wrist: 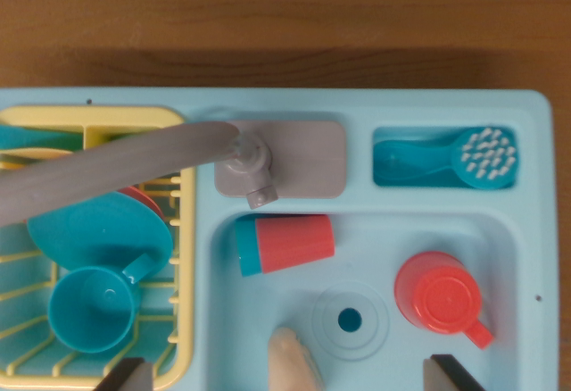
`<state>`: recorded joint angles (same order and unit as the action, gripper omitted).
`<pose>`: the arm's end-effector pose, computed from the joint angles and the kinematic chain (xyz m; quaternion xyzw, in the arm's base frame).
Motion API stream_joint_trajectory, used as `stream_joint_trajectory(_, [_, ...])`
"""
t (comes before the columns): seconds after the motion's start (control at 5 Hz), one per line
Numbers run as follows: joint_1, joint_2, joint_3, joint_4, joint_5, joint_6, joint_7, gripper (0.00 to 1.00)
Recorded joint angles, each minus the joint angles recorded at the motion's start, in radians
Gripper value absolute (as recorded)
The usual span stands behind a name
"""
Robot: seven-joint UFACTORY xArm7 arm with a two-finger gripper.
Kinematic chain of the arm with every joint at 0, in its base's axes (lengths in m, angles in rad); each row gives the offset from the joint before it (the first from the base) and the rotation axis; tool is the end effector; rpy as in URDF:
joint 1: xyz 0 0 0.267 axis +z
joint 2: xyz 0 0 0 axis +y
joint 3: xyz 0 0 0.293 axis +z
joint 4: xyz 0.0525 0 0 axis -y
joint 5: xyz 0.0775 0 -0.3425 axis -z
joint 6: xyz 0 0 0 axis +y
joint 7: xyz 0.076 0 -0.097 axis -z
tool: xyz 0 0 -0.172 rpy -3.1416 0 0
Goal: Pick detergent from the sink
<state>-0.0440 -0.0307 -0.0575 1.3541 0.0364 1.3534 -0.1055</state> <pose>0.4773 -0.0397 0.3080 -0.9997 0.0016 -0.0175 0.0170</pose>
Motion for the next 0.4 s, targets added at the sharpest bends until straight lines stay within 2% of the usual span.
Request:
stream_joint_trajectory(0.2, [0.0,0.0,0.0,0.0,0.0,0.0,0.0,0.0])
stream_joint_trajectory(0.4, [0.0011,0.003,-0.003,-0.043,0.0061,-0.043,-0.028,0.0])
